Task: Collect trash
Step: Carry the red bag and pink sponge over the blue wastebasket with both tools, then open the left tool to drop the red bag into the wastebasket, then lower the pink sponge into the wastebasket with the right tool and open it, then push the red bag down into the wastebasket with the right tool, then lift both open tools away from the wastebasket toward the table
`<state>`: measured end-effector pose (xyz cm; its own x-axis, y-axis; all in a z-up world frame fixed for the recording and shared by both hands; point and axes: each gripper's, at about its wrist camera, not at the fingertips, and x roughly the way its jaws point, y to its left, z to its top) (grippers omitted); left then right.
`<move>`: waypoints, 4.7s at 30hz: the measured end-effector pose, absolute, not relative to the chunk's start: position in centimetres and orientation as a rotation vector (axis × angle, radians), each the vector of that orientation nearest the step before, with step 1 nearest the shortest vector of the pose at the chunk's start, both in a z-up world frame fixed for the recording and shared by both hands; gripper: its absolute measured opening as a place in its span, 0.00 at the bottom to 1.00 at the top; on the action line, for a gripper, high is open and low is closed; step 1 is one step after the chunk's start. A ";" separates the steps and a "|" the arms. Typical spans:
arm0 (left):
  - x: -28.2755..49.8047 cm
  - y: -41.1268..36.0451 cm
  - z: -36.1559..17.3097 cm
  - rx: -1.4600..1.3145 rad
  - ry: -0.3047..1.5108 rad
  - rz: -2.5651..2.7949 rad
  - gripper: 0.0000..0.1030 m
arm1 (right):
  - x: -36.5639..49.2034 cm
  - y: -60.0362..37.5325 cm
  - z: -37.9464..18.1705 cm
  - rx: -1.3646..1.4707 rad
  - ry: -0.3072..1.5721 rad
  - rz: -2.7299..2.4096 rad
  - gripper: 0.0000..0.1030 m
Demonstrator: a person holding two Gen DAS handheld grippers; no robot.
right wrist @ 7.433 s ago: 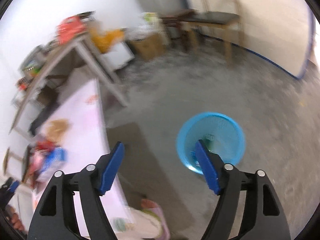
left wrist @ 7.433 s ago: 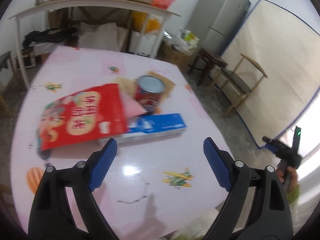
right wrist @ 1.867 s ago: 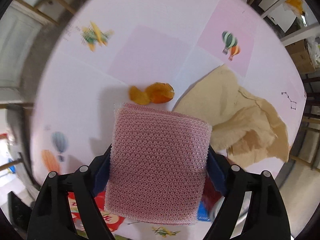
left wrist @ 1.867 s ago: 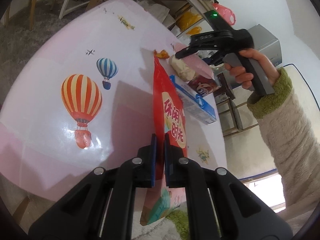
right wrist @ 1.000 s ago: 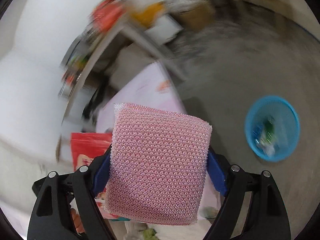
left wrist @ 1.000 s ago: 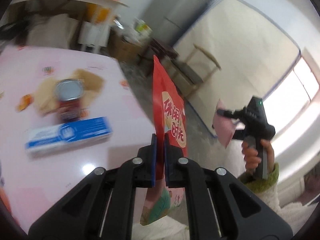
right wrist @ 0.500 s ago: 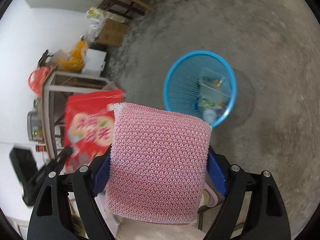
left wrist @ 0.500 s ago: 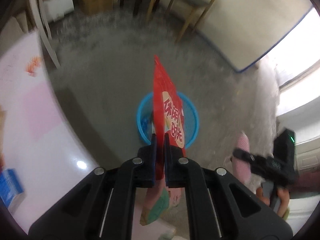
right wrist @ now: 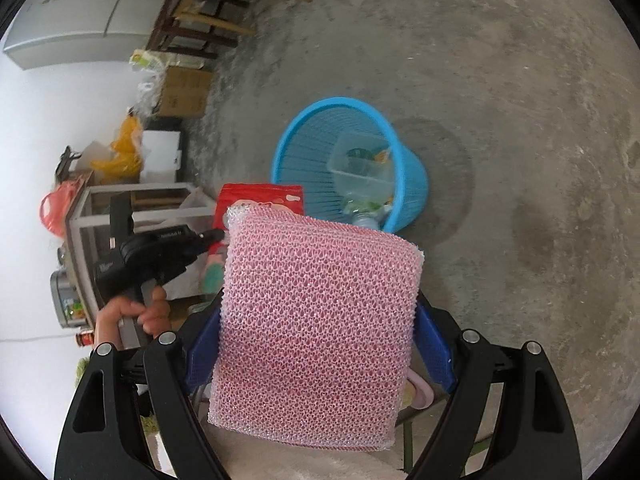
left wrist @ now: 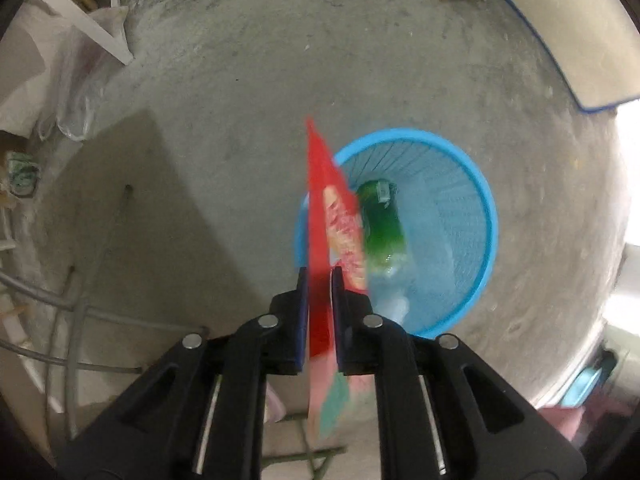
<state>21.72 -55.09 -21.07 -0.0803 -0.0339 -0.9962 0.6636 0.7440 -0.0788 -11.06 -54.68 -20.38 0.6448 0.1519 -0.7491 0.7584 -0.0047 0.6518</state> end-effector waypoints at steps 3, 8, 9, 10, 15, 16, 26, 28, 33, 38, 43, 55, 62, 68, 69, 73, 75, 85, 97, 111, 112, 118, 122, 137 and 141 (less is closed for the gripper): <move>22.3 -55.1 -21.7 0.485 1.564 -0.619 0.20 | -11.2 -54.7 -21.1 1.544 0.791 -0.576 0.78; 22.6 -53.8 -20.5 0.434 1.549 -0.650 0.21 | -10.2 -54.4 -21.4 1.541 0.804 -0.556 0.79; 22.8 -53.4 -19.9 0.412 1.548 -0.657 0.21 | -9.7 -54.2 -21.3 1.532 0.803 -0.542 0.79; 23.0 -53.1 -19.4 0.395 1.545 -0.666 0.21 | -9.2 -54.3 -21.4 1.527 0.802 -0.531 0.79; 23.0 -52.0 -16.1 0.363 1.495 -0.733 0.21 | -5.4 -54.1 -20.7 1.452 0.819 -0.471 0.79; 23.0 -51.7 -15.4 0.358 1.489 -0.747 0.21 | -3.9 -54.1 -20.7 1.424 0.821 -0.446 0.79; 20.2 -39.1 1.4 0.245 1.192 -1.050 0.39 | 10.3 -54.7 -29.8 1.311 1.065 -0.382 0.77; 19.6 -34.6 3.5 0.221 1.137 -1.062 0.43 | 12.2 -54.6 -32.2 1.313 1.101 -0.382 0.77; 18.8 -23.9 5.1 0.078 1.158 -1.013 0.46 | 14.2 -55.2 -36.9 1.418 1.127 -0.371 0.78; 18.4 -17.4 5.3 0.068 1.108 -0.853 0.46 | 15.1 -56.6 -38.9 1.392 1.142 -0.453 0.80; 19.2 -14.4 4.4 0.006 1.121 -0.790 0.47 | 15.3 -58.0 -39.4 1.374 1.145 -0.536 0.81; 19.9 -14.2 4.0 0.027 1.128 -0.819 0.47 | 15.2 -59.1 -36.3 1.193 1.114 -0.583 0.82; 20.0 -14.2 4.0 0.032 1.129 -0.822 0.47 | 16.0 -58.6 -36.1 1.121 1.143 -0.547 0.82; 19.9 -13.6 4.2 0.022 1.116 -0.808 0.47 | 16.8 -58.6 -35.2 1.009 1.178 -0.567 0.85; 19.9 -13.5 4.1 0.021 1.117 -0.806 0.47 | 16.9 -58.7 -34.9 0.998 1.174 -0.572 0.85; 19.9 -13.4 4.1 0.019 1.117 -0.808 0.47 | 17.2 -59.4 -33.5 0.979 1.143 -0.568 0.86; 19.8 -13.3 4.2 0.018 1.110 -0.814 0.47 | 16.6 -59.7 -32.4 0.977 1.111 -0.567 0.86; 20.0 -13.2 3.3 0.005 1.129 -0.815 0.47 | 12.9 -56.6 -31.7 1.028 1.136 -0.670 0.35; 20.3 -11.3 3.1 -0.012 1.138 -0.758 0.47 | 17.6 -56.6 -40.1 0.984 1.421 -0.633 0.07; 20.3 -11.1 3.3 0.006 1.114 -0.751 0.47 | 13.8 -54.8 -27.6 0.851 1.191 -0.516 0.42; 20.3 -11.1 3.3 0.003 1.113 -0.751 0.47 | 13.4 -54.3 -26.7 0.841 1.177 -0.492 0.46; 19.8 -10.4 3.8 -0.011 1.093 -0.750 0.47 | 13.7 -49.4 -26.7 0.672 1.265 -0.373 0.60; 18.9 -9.3 4.2 -0.027 1.083 -0.737 0.47 | 15.0 -49.8 -28.9 0.598 1.315 -0.459 0.42; 17.6 -2.2 3.3 -0.104 1.084 -0.573 0.49 | 15.1 -51.6 -32.2 0.627 1.423 -0.606 0.13; 17.5 -0.8 2.7 -0.098 1.070 -0.535 0.57 | 14.3 -51.3 -27.4 0.629 1.325 -0.572 0.37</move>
<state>17.48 -0.76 2.74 0.3665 -0.4623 -0.8074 0.3691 0.8689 -0.3299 14.34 -51.25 -27.37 0.1564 -0.0257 -0.9874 0.7005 0.7076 0.0926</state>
